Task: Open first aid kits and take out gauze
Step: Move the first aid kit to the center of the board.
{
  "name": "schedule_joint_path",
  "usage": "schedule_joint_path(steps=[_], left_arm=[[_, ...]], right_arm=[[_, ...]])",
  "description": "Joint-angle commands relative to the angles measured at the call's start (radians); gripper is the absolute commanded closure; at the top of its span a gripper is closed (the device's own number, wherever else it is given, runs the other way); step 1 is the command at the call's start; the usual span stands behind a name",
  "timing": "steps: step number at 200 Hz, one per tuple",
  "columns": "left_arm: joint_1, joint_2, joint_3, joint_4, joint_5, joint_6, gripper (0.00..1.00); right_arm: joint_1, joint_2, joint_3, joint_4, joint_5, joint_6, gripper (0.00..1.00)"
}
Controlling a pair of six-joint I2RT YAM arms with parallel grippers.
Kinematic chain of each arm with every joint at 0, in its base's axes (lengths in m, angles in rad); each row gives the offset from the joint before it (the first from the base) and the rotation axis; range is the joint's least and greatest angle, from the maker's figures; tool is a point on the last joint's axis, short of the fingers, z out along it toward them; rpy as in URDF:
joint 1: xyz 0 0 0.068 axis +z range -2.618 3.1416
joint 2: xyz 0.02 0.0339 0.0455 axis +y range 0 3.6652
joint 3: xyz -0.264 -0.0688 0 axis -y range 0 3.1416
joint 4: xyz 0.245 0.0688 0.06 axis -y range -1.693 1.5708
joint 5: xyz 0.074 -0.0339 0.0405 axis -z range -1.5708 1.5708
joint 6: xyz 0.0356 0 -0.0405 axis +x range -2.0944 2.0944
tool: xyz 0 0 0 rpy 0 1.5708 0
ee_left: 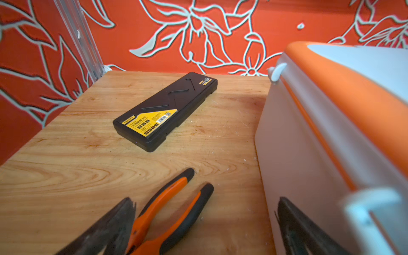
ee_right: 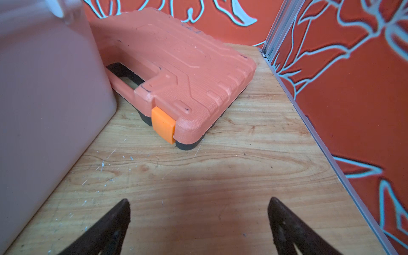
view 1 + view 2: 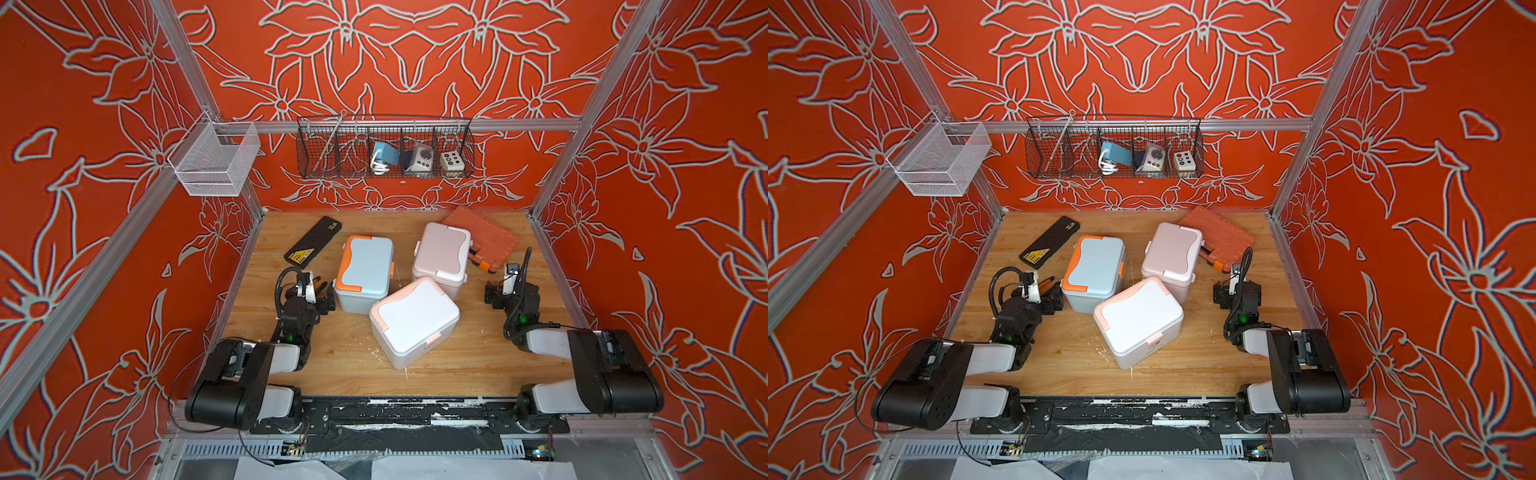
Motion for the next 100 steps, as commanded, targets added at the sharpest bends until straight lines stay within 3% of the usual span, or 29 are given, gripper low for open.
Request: schedule_joint_path(steps=[1,35,66,100], left_arm=[[-0.016,-0.068,0.071,-0.163,-0.092,-0.031,0.03],[-0.044,-0.171,0.078,-0.223,-0.116,-0.057,0.03],[-0.096,-0.311,0.096,-0.314,-0.157,-0.139,0.03],[-0.126,-0.457,0.202,-0.575,-0.084,-0.336,0.03]], right_arm=[[-0.002,-0.085,-0.006,0.003,-0.032,-0.031,0.03],[0.027,-0.305,0.009,-0.179,-0.029,-0.053,0.03],[0.034,-0.483,0.111,-0.404,-0.053,0.121,0.02],[0.035,-0.656,0.243,-0.742,-0.078,0.352,0.03]])
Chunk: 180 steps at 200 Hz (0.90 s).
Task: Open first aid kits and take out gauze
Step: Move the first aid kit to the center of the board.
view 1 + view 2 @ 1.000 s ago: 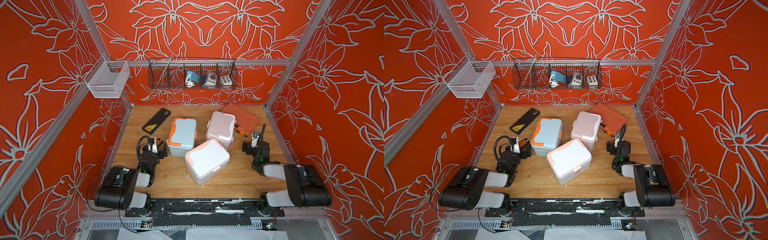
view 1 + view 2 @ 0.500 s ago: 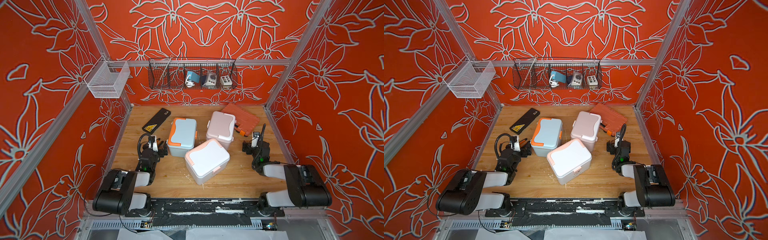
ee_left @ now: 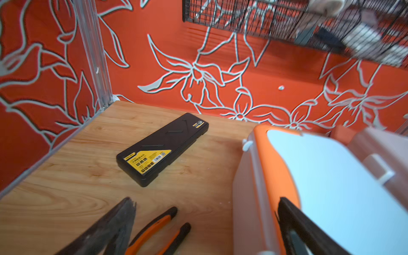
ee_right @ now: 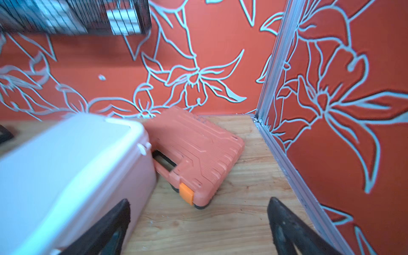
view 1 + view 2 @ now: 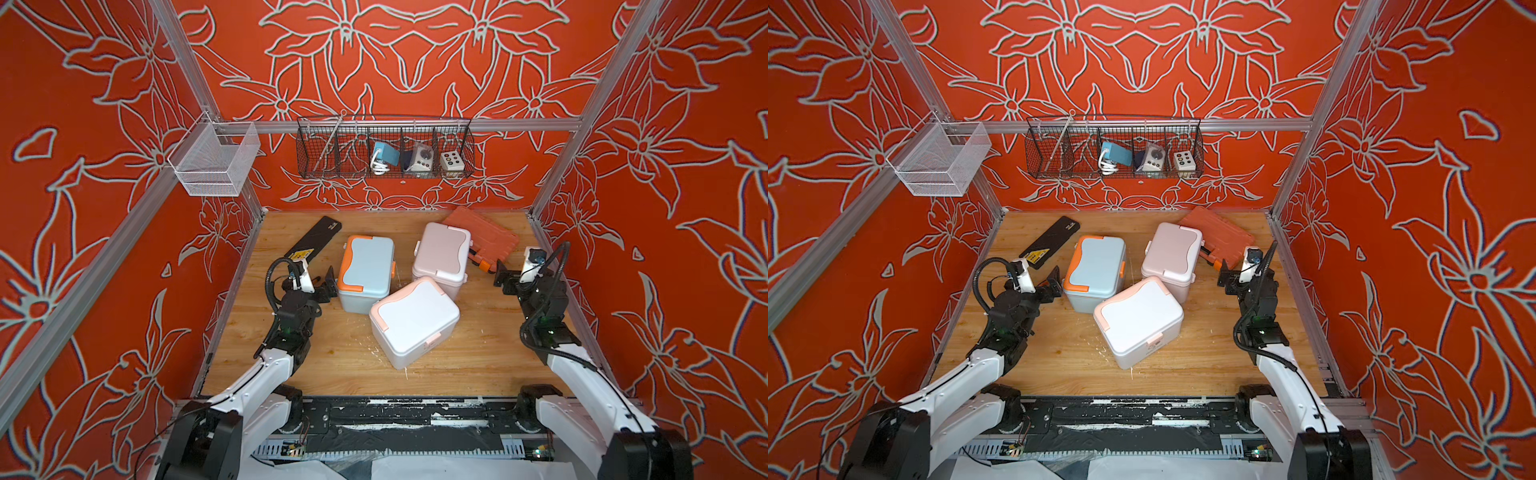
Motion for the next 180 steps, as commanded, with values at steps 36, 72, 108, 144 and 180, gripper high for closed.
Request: schedule_joint_path(steps=[36,72,108,144,180], left_arm=[[-0.036,-0.206,0.223,-0.529,0.18,-0.352,0.02],[-0.037,-0.33,0.236,-0.644,0.434,-0.44,0.03],[-0.034,-0.467,0.137,-0.683,0.418,-0.698,0.03],[-0.033,-0.523,0.08,-0.654,0.499,-0.757,0.03],[-0.074,-0.407,0.138,-0.827,0.584,-0.697,0.03]], right_arm=[[0.008,-0.229,0.203,-0.551,-0.238,0.345,0.03],[0.009,-0.245,0.235,-0.701,-0.34,0.504,0.02],[0.009,-0.208,0.265,-0.763,-0.546,0.541,0.02],[0.024,-0.171,0.337,-0.948,-0.611,0.478,0.02],[0.088,-0.157,0.358,-1.135,-0.586,0.414,0.02]])
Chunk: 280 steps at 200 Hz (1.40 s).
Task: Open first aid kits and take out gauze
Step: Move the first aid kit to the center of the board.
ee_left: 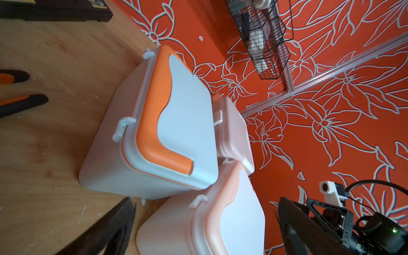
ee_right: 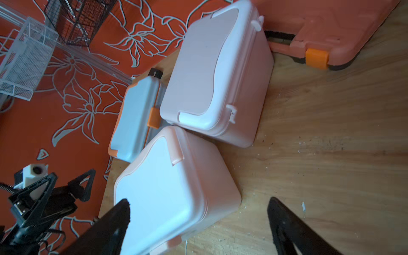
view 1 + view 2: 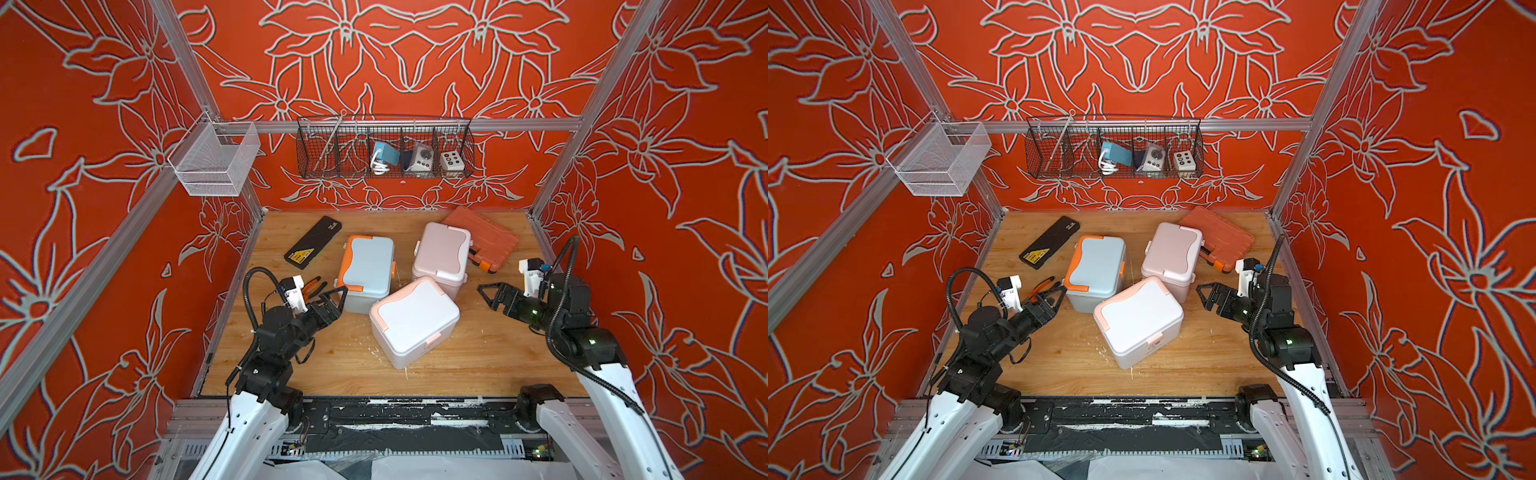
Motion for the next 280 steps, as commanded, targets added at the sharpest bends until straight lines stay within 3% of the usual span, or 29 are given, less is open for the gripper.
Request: schedule_joint_path(steps=[1,32,68,143,229,254,280], left_arm=[[-0.037,0.051,0.037,-0.114,0.073,-0.001,0.03],[-0.131,0.123,0.046,-0.135,0.048,0.007,0.04],[-0.225,0.307,0.082,-0.064,0.009,0.033,0.04],[-0.214,0.726,0.31,0.1,-0.041,0.148,0.05],[-0.136,1.127,0.641,0.184,0.012,0.213,0.06],[-0.12,1.18,0.728,0.146,0.041,0.232,0.07],[-0.128,1.09,0.678,0.132,0.036,0.235,0.07]], right_arm=[[0.042,0.001,0.031,-0.185,-0.013,-0.048,0.02],[0.132,-0.001,0.039,-0.295,0.051,-0.066,0.02],[0.231,0.005,0.031,-0.326,0.083,-0.055,0.02],[0.291,0.006,-0.016,-0.257,0.011,-0.027,0.02],[0.307,0.0,-0.063,-0.178,-0.056,-0.01,0.02],[0.326,0.0,-0.069,-0.171,-0.071,-0.017,0.02],[0.39,-0.003,-0.08,-0.151,-0.104,-0.01,0.02]])
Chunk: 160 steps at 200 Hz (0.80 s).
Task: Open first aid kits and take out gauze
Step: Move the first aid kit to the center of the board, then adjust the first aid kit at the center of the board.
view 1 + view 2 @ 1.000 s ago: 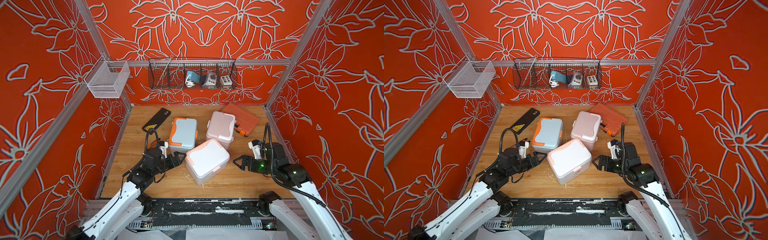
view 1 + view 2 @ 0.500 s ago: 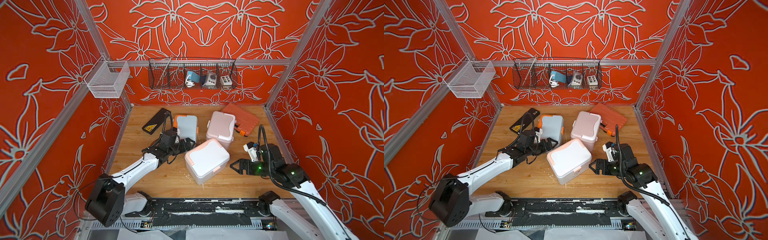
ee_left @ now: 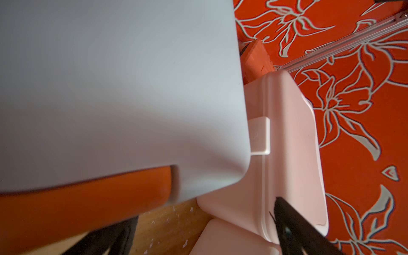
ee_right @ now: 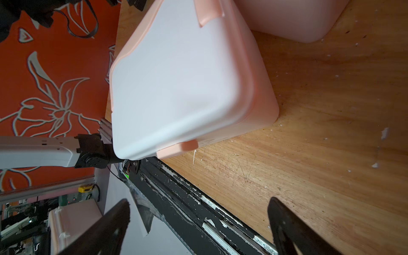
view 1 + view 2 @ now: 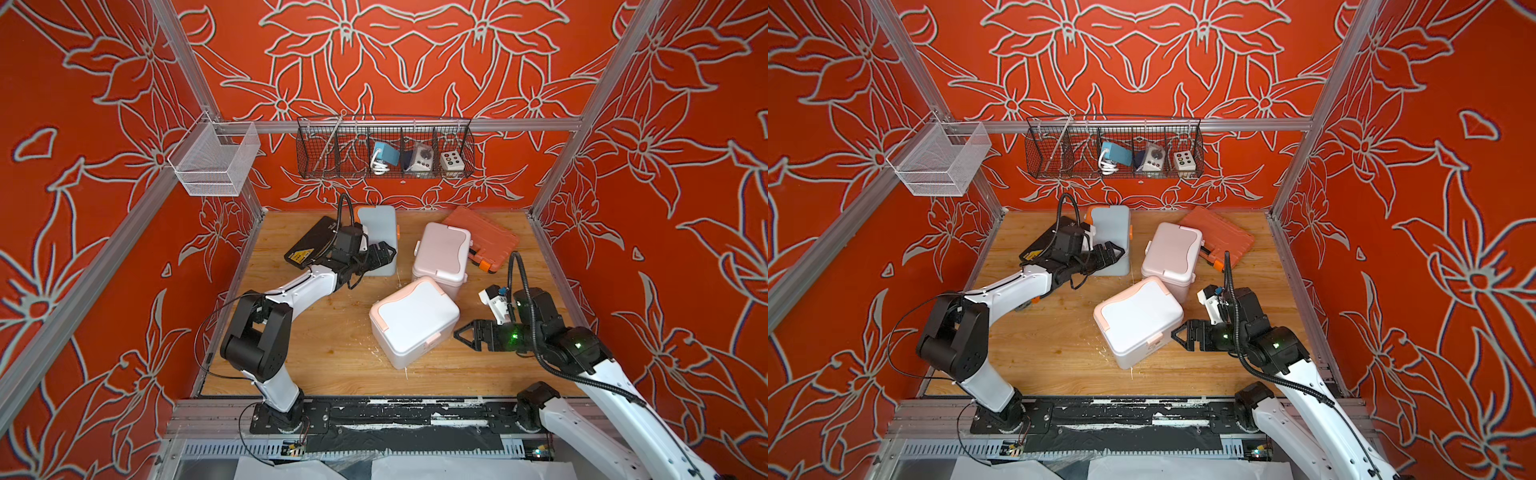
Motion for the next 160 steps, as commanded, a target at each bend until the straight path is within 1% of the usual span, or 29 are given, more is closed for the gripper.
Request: schedule_joint_path(steps=[1,26,52,72,99,101,110,121,160], left_arm=[[-0.006,-0.085,-0.023,-0.006,0.011,0.028,0.07],[-0.014,-0.204,-0.094,-0.08,-0.066,0.039,0.07],[-0.022,-0.348,-0.173,-0.169,-0.17,0.051,0.06],[-0.022,-0.477,-0.237,-0.233,-0.231,0.048,0.06],[-0.022,-0.653,-0.327,-0.324,-0.277,0.038,0.05],[-0.022,-0.685,-0.33,-0.333,-0.28,0.039,0.05],[-0.022,-0.743,-0.345,-0.37,-0.289,0.036,0.05],[-0.022,-0.795,-0.357,-0.41,-0.295,0.034,0.04],[-0.021,-0.915,-0.399,-0.479,-0.309,0.016,0.04]], right_arm=[[0.055,-0.007,-0.024,0.034,-0.046,0.017,0.02],[0.186,-0.006,-0.055,0.117,-0.042,0.071,0.02],[0.36,0.036,-0.061,0.211,0.04,0.105,0.02],[0.501,0.112,-0.041,0.285,0.117,0.113,0.02],[0.671,0.272,0.035,0.36,0.231,0.093,0.02],[0.68,0.289,0.043,0.363,0.238,0.09,0.02],[0.713,0.354,0.077,0.376,0.274,0.081,0.02],[0.726,0.411,0.107,0.391,0.305,0.077,0.02],[0.728,0.591,0.26,0.421,0.433,0.035,0.02]])
